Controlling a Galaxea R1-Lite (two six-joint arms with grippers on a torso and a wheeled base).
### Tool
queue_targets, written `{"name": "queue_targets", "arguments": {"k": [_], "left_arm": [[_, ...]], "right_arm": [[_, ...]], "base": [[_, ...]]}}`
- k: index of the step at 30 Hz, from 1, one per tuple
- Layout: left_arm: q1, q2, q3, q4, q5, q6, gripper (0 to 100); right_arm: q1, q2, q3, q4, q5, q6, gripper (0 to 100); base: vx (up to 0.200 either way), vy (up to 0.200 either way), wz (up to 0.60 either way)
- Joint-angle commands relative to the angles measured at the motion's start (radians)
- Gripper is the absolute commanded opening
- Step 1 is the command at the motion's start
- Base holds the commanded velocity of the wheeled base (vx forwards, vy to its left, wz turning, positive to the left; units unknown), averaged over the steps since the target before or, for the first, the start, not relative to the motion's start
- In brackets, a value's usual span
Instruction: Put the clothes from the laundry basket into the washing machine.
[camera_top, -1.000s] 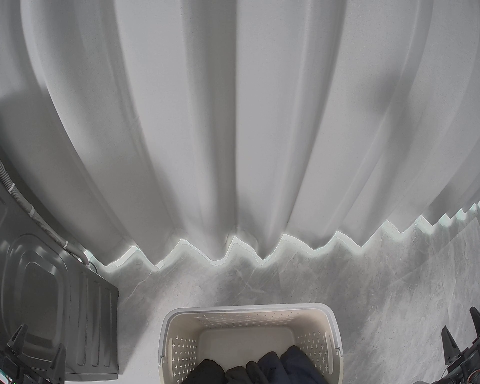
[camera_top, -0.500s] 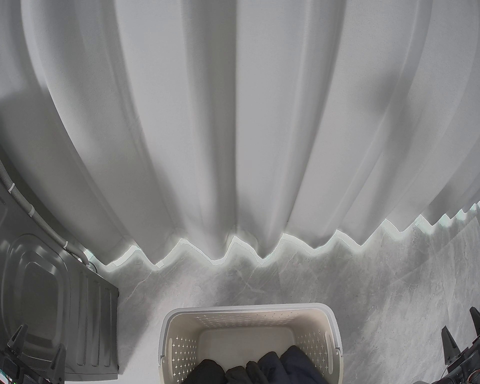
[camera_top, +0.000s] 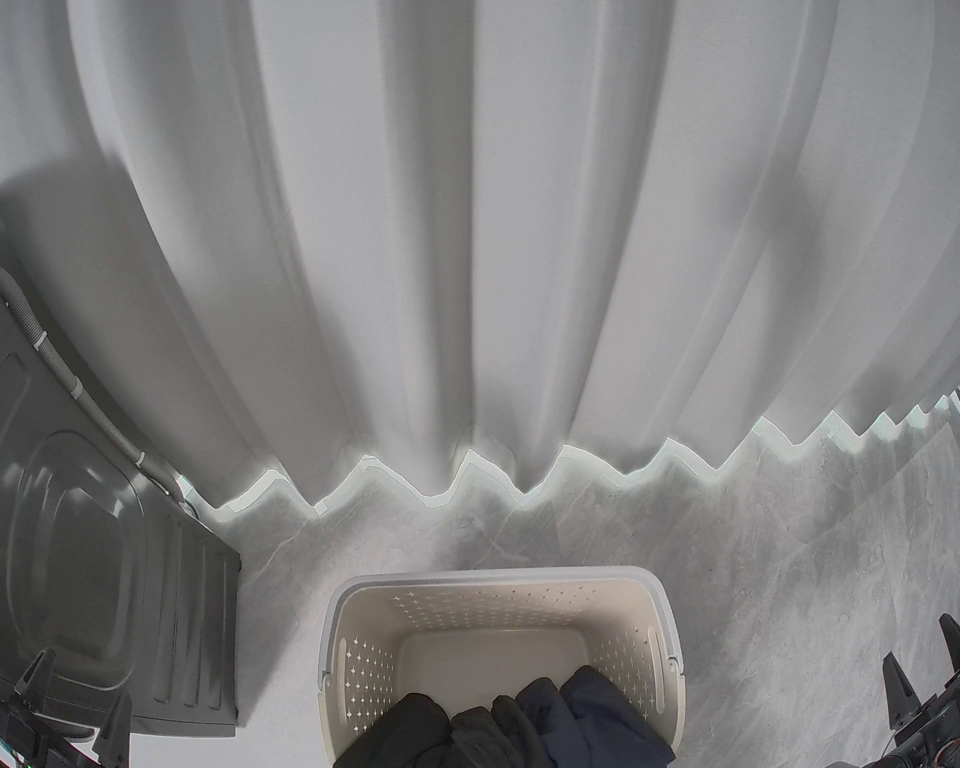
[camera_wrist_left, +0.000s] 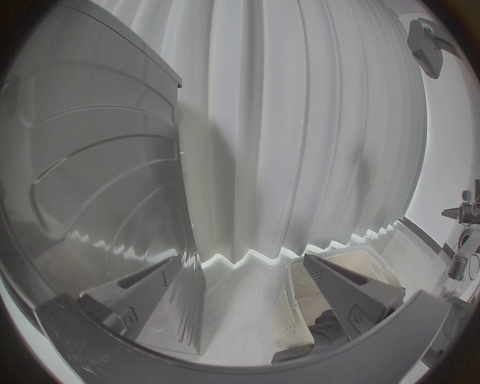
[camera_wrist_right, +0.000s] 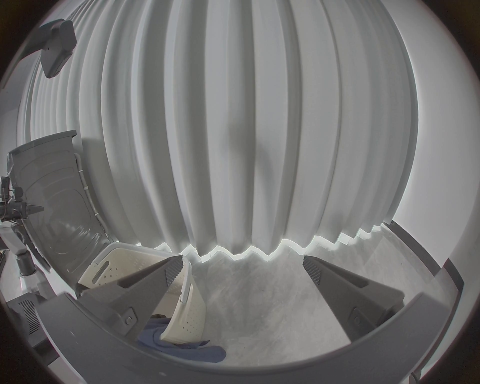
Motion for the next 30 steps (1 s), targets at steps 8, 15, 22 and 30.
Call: {"name": "queue_targets", "arguments": {"k": [8, 15, 22, 30], "left_arm": [[0.0, -0.018, 0.016, -0.001, 0.0, -0.001, 100], [0.0, -0.018, 0.015, 0.001, 0.0, -0.001, 100], [0.0, -0.018, 0.015, 0.001, 0.0, -0.001, 100], [0.0, -0.018, 0.015, 0.001, 0.0, -0.001, 100]], "right_arm": [[0.001, -0.016, 0.016, 0.0, 0.002, 0.0, 100], [0.001, -0.016, 0.016, 0.0, 0.0, 0.0, 100], [0.001, -0.016, 0.016, 0.0, 0.002, 0.0, 100], [0.001, -0.016, 0.016, 0.0, 0.0, 0.0, 100]], "base": [[-0.2, 0.0, 0.0], [-0.2, 0.0, 0.0], [-0.2, 0.0, 0.0], [-0.2, 0.0, 0.0]]}}
